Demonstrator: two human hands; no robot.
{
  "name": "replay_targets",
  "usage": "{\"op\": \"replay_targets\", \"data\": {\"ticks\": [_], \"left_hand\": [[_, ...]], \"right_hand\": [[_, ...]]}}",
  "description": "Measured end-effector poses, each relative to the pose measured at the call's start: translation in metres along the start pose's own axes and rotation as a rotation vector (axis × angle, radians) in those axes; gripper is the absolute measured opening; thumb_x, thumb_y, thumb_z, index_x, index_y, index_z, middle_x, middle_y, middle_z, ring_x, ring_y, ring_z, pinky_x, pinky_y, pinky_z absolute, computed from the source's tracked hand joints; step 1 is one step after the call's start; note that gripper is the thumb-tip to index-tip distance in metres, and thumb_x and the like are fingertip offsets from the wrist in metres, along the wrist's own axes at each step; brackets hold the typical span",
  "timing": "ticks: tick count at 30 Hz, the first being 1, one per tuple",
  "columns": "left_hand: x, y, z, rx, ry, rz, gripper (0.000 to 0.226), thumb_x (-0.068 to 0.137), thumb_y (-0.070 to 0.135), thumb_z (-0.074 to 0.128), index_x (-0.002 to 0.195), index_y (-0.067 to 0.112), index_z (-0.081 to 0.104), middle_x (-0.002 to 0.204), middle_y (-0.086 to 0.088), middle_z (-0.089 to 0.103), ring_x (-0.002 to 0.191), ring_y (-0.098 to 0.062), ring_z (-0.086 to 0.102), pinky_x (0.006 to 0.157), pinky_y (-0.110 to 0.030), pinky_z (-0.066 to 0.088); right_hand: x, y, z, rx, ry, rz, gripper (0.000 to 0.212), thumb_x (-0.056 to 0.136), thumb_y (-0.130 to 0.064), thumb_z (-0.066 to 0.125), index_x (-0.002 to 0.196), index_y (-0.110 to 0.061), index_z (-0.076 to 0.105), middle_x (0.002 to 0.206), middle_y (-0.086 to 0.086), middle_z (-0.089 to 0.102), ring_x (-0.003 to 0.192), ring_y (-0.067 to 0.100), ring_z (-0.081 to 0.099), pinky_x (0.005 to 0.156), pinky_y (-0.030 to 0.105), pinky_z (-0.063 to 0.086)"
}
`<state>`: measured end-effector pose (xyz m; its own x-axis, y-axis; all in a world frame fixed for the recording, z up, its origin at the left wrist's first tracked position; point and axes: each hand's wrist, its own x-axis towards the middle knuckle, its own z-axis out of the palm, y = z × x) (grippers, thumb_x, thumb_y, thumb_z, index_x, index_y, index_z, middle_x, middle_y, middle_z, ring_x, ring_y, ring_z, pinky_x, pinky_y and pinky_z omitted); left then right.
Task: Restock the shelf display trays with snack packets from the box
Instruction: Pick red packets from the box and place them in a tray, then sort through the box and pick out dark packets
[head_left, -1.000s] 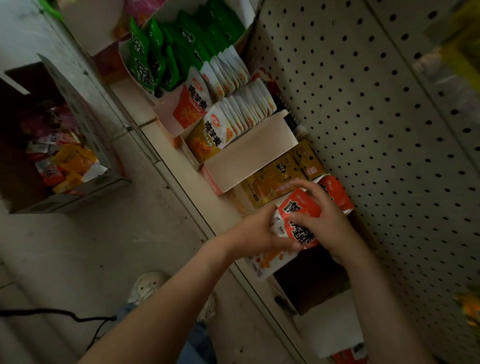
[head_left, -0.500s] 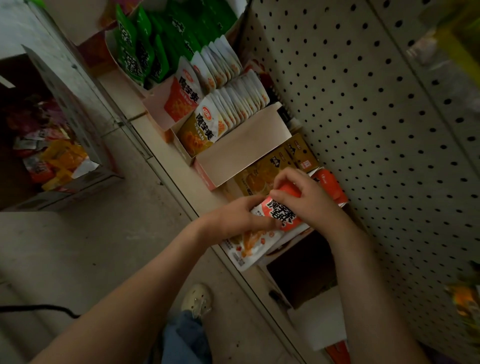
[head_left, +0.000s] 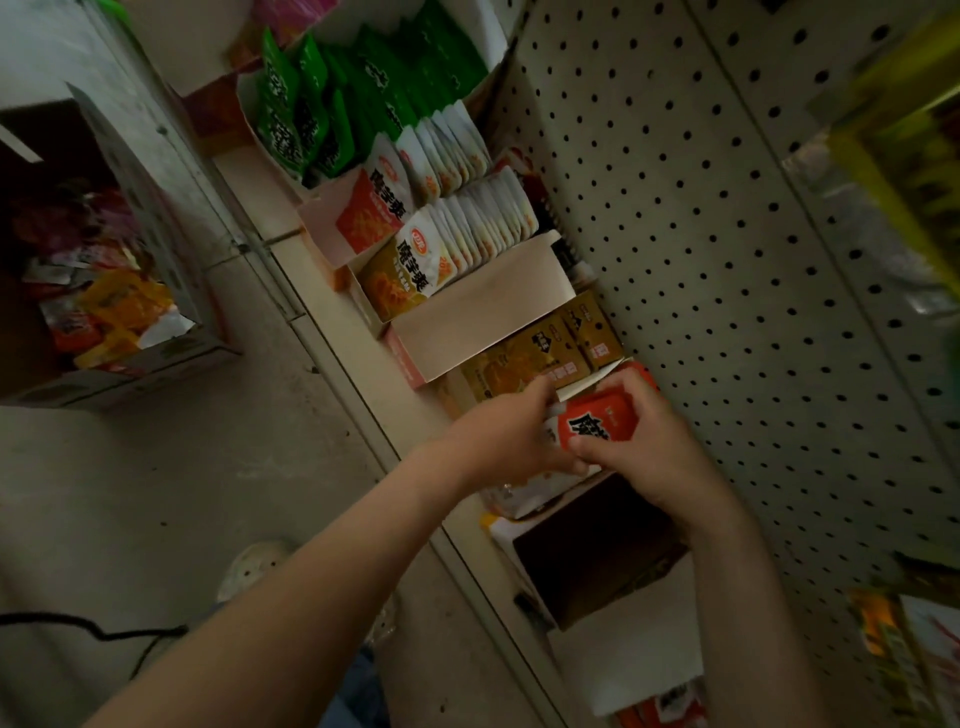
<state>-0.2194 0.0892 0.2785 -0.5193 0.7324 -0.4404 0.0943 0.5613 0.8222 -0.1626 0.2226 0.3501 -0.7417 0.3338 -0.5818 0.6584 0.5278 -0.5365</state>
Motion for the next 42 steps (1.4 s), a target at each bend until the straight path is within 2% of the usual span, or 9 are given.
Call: {"op": "replay_targets", "data": {"ticks": [5, 9, 15, 17, 21, 27, 32, 38, 42], "left_hand": [[0.01, 0.017, 0.038, 0.158, 0.253, 0.039, 0.061, 0.083, 0.056, 0.063, 0.126, 0.016, 0.049, 0.124, -0.004, 0.053, 0.113, -0.022, 0.049, 0.095, -0.034, 0.043], [0.004, 0.021, 0.063, 0.192, 0.311, 0.02, 0.065, 0.088, 0.049, 0.059, 0.142, 0.019, 0.038, 0.141, -0.005, 0.041, 0.131, -0.024, 0.035, 0.109, -0.04, 0.034], [0.002, 0.021, 0.072, 0.211, 0.424, -0.015, 0.047, 0.089, 0.024, 0.061, 0.132, 0.01, 0.046, 0.128, -0.008, 0.05, 0.119, -0.025, 0.046, 0.1, -0.036, 0.041], [0.001, 0.017, 0.072, 0.138, 0.321, -0.043, 0.046, 0.092, 0.022, 0.057, 0.134, 0.012, 0.042, 0.13, -0.007, 0.049, 0.119, -0.024, 0.046, 0.099, -0.035, 0.042], [0.0, 0.007, 0.071, 0.032, 0.166, -0.108, 0.038, 0.093, 0.015, 0.052, 0.13, 0.012, 0.044, 0.126, -0.01, 0.051, 0.114, -0.027, 0.051, 0.091, -0.036, 0.045], [-0.009, -0.013, 0.048, -0.38, 0.301, -0.238, 0.022, 0.097, 0.024, 0.049, 0.115, 0.018, 0.06, 0.109, 0.001, 0.066, 0.094, -0.011, 0.059, 0.077, -0.024, 0.046], [-0.028, -0.022, 0.011, -0.507, 0.378, -0.267, 0.018, 0.095, 0.028, 0.049, 0.107, 0.022, 0.061, 0.099, 0.001, 0.068, 0.091, -0.016, 0.064, 0.083, -0.035, 0.054], [-0.062, -0.044, -0.06, -0.403, 0.565, -0.302, 0.019, 0.096, 0.022, 0.048, 0.108, 0.018, 0.061, 0.087, 0.004, 0.064, 0.082, -0.015, 0.059, 0.073, -0.03, 0.047], [-0.095, -0.087, -0.121, -0.369, 0.695, -0.365, 0.018, 0.097, 0.024, 0.047, 0.107, 0.017, 0.062, 0.087, -0.001, 0.065, 0.08, -0.018, 0.06, 0.069, -0.032, 0.047]], "right_hand": [[-0.005, 0.009, -0.009, -0.222, 0.119, -0.04, 0.039, 0.08, -0.018, 0.074, 0.106, -0.027, 0.047, 0.102, -0.009, 0.052, 0.087, 0.006, 0.053, 0.065, 0.02, 0.043], [-0.004, 0.022, -0.013, -0.3, 0.136, 0.064, 0.045, 0.079, -0.017, 0.074, 0.114, -0.027, 0.046, 0.11, -0.006, 0.051, 0.097, 0.013, 0.052, 0.073, 0.028, 0.044], [0.019, 0.036, 0.017, -0.435, 0.248, 0.011, 0.043, 0.085, -0.012, 0.066, 0.121, -0.019, 0.044, 0.125, 0.003, 0.051, 0.11, 0.025, 0.055, 0.077, 0.033, 0.047], [0.03, 0.044, 0.031, -0.497, 0.286, 0.002, 0.041, 0.086, -0.013, 0.065, 0.12, -0.018, 0.042, 0.128, 0.006, 0.05, 0.114, 0.027, 0.054, 0.086, 0.039, 0.047], [0.046, 0.055, 0.04, -0.615, 0.416, 0.063, 0.064, 0.085, -0.021, 0.067, 0.138, -0.019, 0.031, 0.138, 0.007, 0.048, 0.128, 0.025, 0.043, 0.107, 0.046, 0.026], [0.039, 0.059, 0.038, -0.733, 0.55, 0.088, 0.081, 0.08, -0.029, 0.072, 0.144, -0.015, 0.023, 0.144, 0.016, 0.033, 0.133, 0.032, 0.03, 0.108, 0.048, 0.022], [0.022, 0.047, 0.037, -0.66, 0.556, 0.083, 0.085, 0.078, -0.032, 0.075, 0.145, -0.014, 0.025, 0.149, 0.017, 0.026, 0.135, 0.037, 0.026, 0.11, 0.054, 0.018], [0.009, -0.032, 0.062, -0.493, 0.74, -0.215, 0.079, 0.065, -0.015, 0.084, 0.129, -0.009, 0.037, 0.127, 0.03, 0.045, 0.113, 0.045, 0.043, 0.093, 0.057, 0.033], [0.014, -0.116, 0.115, -0.408, 0.66, -0.503, 0.079, 0.057, -0.007, 0.087, 0.123, -0.005, 0.044, 0.114, 0.029, 0.052, 0.104, 0.039, 0.044, 0.086, 0.054, 0.04]]}}
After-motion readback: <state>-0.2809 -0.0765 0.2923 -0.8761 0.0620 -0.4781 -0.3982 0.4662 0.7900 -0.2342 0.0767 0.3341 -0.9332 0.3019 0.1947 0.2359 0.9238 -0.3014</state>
